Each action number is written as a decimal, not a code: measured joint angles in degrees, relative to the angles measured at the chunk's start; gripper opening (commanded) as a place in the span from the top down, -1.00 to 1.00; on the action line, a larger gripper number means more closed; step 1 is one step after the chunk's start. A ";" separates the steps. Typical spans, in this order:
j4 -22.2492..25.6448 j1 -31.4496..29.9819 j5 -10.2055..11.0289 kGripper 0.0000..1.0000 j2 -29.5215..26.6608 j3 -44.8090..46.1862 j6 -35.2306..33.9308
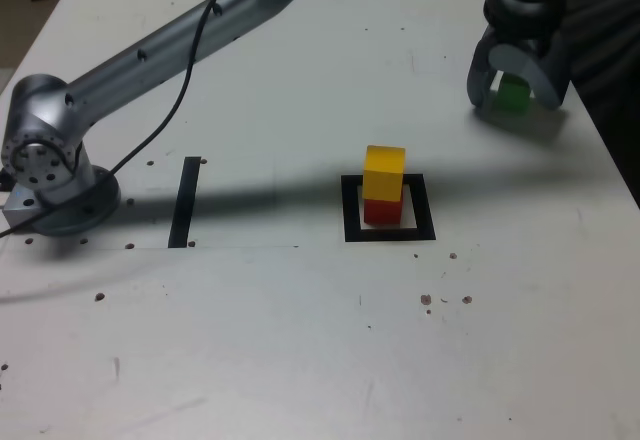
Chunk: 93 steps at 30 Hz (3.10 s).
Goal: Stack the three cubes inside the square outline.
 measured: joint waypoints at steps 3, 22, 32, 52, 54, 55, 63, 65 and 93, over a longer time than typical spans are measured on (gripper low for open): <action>0.00 0.00 0.10 0.36 0.23 -0.03 -0.13; 0.13 -0.01 0.14 0.39 0.24 -0.02 -0.14; 0.59 -0.21 0.05 0.39 -1.96 2.61 -0.17; 0.27 -4.89 -1.58 0.39 -26.97 31.91 -11.23; -0.10 -5.88 -2.30 0.39 -29.83 35.40 -12.82; -0.28 -6.33 -2.61 0.39 -31.10 36.84 -13.51; -2.05 -10.28 -4.89 0.39 -40.62 46.00 -18.65; -2.79 -11.47 -5.37 0.39 -42.05 48.70 -20.36; -13.74 -21.78 -8.67 0.39 -46.06 63.57 -32.81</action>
